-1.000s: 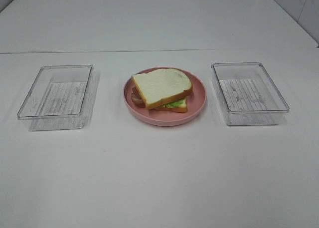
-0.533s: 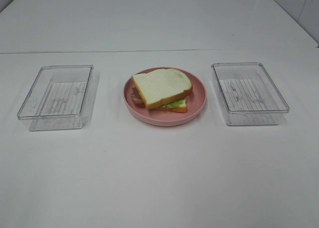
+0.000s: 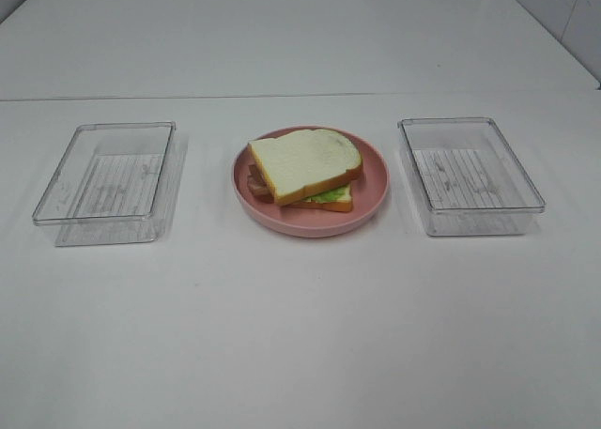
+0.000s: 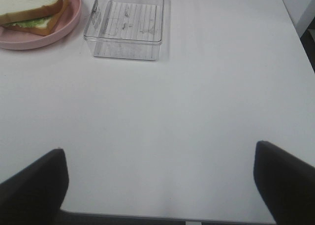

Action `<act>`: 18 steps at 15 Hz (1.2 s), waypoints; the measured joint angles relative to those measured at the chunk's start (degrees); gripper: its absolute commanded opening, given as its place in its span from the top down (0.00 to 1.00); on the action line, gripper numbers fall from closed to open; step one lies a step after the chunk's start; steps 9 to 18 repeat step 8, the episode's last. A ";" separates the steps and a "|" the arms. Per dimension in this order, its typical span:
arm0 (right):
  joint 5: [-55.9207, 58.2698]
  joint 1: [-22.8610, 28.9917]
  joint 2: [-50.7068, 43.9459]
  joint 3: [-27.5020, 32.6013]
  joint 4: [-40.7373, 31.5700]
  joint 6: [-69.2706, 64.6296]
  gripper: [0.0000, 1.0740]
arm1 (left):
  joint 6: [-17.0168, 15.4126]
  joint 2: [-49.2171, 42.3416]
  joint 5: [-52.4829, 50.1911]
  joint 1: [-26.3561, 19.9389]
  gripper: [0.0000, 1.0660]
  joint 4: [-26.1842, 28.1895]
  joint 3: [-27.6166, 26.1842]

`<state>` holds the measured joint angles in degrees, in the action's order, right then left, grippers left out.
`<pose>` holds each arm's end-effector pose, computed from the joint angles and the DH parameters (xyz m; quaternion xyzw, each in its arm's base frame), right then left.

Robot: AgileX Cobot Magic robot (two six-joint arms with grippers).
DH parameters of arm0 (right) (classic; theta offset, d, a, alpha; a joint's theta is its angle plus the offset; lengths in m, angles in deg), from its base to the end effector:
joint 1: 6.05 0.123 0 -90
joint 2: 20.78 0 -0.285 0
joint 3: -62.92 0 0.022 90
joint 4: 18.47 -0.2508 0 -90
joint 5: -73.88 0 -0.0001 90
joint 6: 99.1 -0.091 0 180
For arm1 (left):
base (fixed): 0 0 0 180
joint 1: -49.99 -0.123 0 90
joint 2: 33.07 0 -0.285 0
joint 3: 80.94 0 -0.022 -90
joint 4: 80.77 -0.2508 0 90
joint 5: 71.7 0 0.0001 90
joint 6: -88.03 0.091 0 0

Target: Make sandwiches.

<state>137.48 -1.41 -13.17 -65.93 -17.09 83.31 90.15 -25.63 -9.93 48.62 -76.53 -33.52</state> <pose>-0.0025 -0.0022 0.2609 -0.0534 0.8744 -0.0026 0.4822 -0.0089 -0.0061 0.2816 0.0078 0.8503 -0.0209 0.5258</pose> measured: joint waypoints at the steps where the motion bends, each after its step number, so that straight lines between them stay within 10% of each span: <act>1: 0.00 0.00 0.00 0.00 0.00 0.00 0.08 | 0.00 0.00 0.00 0.00 0.05 0.00 0.00; 18: -0.11 0.00 0.00 0.00 0.00 0.00 0.08 | 0.00 0.00 0.00 0.00 0.05 0.00 0.00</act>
